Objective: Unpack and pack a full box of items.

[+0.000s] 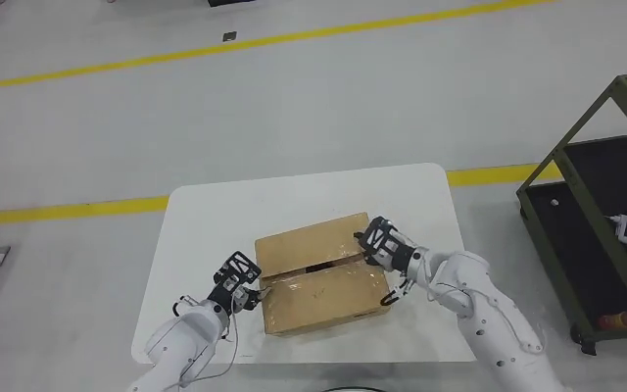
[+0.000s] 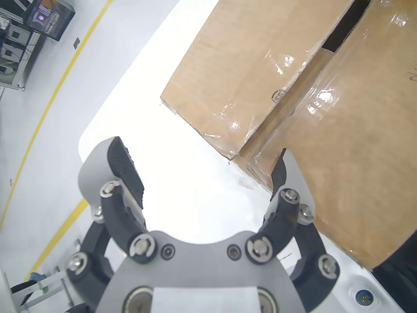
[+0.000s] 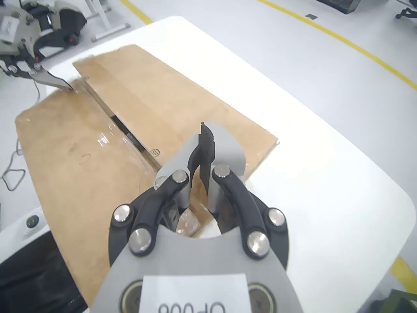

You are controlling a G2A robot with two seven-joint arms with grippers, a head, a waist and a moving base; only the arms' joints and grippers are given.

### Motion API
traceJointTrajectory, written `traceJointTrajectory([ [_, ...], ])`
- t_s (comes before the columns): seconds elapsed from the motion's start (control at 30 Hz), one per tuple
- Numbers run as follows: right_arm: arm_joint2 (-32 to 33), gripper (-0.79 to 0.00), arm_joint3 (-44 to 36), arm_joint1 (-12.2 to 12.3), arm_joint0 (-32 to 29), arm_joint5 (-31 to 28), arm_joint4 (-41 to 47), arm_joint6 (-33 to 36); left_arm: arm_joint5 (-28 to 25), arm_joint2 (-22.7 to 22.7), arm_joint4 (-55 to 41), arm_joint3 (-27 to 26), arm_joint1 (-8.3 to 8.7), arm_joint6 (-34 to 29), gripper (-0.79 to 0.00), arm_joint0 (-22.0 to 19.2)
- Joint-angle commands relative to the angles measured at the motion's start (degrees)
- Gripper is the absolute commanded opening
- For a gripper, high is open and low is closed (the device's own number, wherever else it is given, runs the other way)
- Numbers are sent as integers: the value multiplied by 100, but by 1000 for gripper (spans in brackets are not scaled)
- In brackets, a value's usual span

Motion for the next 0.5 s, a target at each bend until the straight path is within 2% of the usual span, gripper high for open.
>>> traceJointTrajectory([
  [0.0,-169,-785,26,-33,11,167,-72,-80,3,2,15,7,-3,-4,0,-2],
  [0.3,-691,-785,556,-177,199,543,-62,-264,209,-95,162,-83,-10,-73,0,31],
  [0.47,-786,-785,767,-231,249,798,-31,-419,473,-341,349,-253,4,-404,0,152],
])
